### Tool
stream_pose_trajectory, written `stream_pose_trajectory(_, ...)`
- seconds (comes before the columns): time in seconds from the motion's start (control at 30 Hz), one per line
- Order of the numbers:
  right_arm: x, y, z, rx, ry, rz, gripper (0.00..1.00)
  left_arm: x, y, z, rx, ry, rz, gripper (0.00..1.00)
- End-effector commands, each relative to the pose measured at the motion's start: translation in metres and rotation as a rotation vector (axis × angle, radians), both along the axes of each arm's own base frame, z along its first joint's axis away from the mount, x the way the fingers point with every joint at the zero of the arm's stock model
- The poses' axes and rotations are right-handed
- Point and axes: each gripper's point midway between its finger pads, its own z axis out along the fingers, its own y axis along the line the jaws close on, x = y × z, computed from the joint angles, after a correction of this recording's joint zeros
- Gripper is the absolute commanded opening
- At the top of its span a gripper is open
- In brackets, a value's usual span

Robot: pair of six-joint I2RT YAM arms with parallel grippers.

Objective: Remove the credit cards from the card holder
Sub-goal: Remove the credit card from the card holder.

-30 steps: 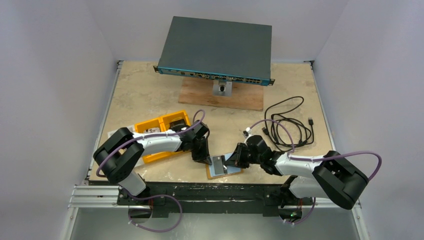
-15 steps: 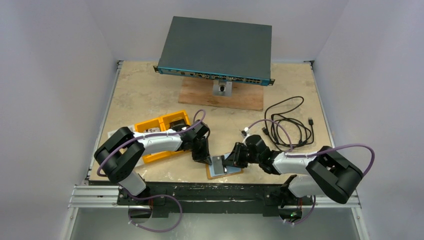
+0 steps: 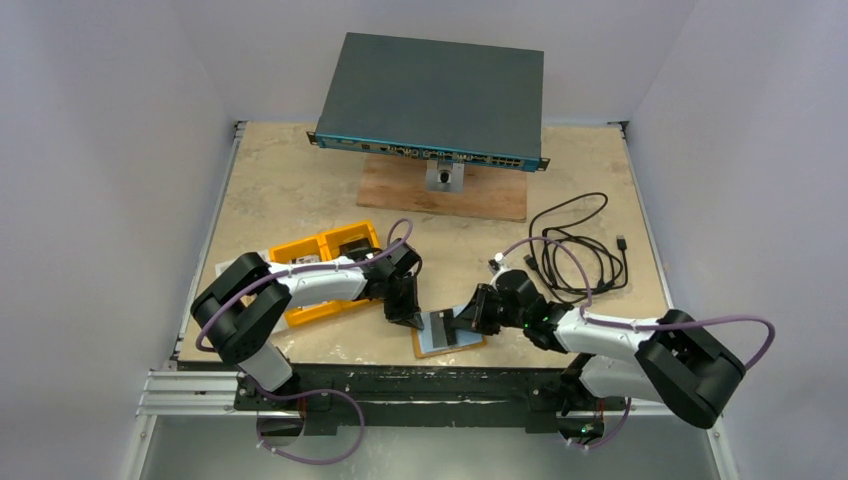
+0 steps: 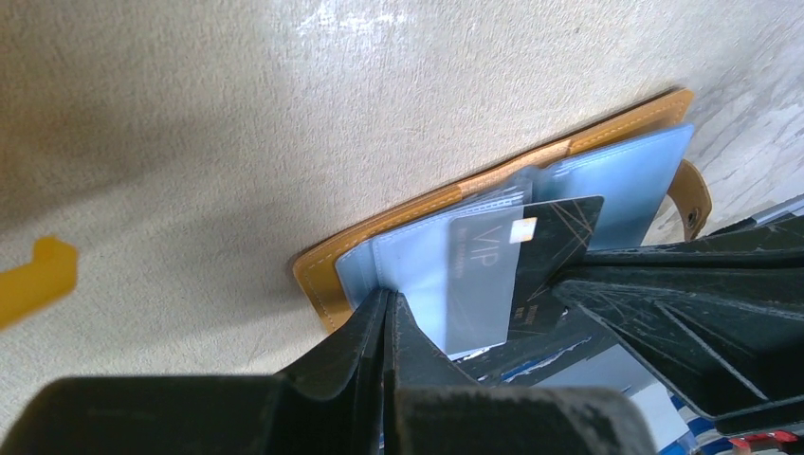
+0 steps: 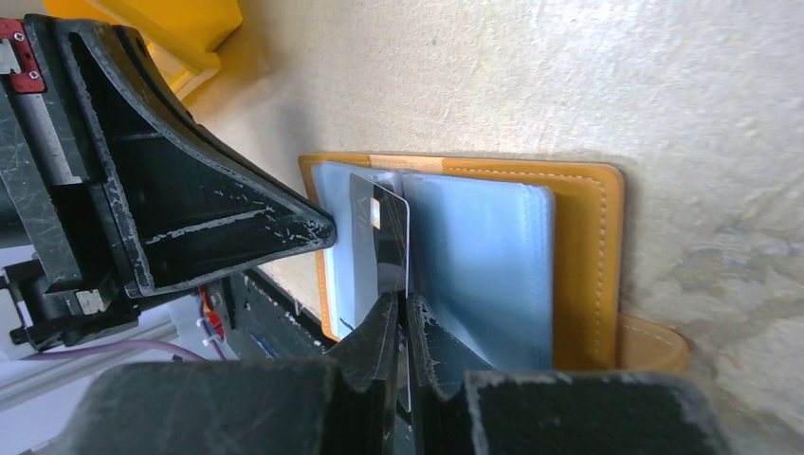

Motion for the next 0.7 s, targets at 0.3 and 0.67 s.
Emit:
stream_pose_trajectory(0.3, 0.010, -0.031, 0.011, -0.118, -0.061, -0.088, 0.00, -0.003, 0.036, -0.025, 0.176, -0.013, -0.020, 0.00)
stream_pose_trajectory(0.67, 0.013, -0.033, 0.037, -0.118, -0.089, -0.094, 0.00, 0.012, 0.004, 0.020, 0.015, -0.099, -0.065, 0.00)
